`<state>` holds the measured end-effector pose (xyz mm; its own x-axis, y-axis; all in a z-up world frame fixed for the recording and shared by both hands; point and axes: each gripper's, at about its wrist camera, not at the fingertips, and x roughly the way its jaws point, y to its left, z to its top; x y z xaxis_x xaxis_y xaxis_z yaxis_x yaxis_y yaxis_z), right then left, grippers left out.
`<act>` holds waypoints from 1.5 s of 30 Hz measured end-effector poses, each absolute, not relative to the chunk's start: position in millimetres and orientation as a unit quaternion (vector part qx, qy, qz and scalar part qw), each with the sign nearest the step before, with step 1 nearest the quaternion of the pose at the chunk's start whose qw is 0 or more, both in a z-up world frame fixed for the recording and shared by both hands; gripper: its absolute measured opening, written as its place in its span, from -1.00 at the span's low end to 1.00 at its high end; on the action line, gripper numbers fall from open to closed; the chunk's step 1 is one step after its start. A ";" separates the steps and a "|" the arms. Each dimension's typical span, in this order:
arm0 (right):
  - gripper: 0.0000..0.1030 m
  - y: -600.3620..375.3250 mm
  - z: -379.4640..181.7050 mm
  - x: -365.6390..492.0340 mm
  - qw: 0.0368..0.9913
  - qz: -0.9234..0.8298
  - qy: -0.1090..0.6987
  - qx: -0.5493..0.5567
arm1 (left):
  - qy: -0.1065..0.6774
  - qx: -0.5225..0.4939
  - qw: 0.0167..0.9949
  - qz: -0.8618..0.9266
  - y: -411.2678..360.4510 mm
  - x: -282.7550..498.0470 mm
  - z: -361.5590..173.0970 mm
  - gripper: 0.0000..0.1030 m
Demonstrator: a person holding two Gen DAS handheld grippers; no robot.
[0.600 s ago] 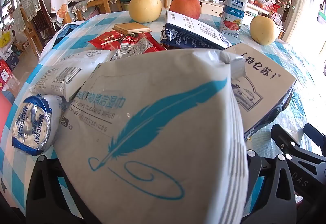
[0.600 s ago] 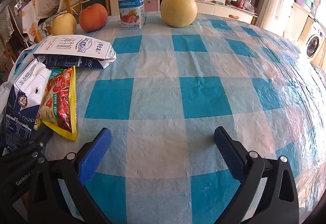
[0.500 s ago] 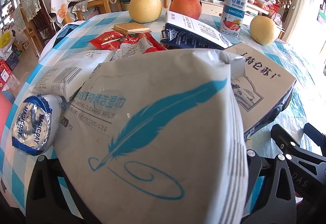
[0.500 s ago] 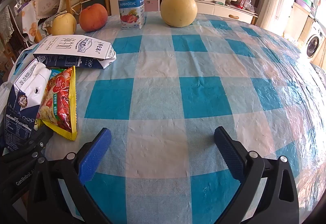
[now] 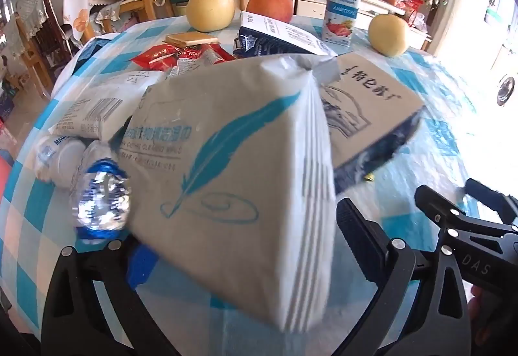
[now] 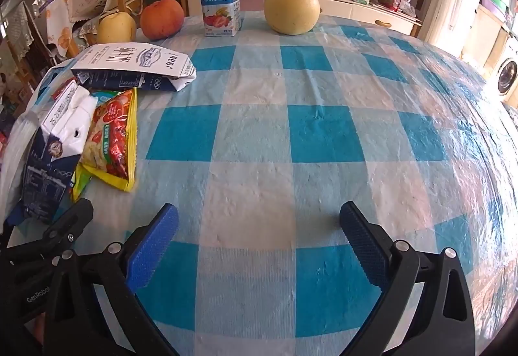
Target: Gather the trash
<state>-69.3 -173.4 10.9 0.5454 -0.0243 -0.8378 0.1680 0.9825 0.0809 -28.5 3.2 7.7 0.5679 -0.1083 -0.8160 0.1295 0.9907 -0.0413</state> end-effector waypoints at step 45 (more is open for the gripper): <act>0.92 -90.4 191.2 -228.3 0.977 -0.080 0.188 0.058 | 0.252 -0.035 0.966 -0.043 128.0 -178.1 160.0 0.92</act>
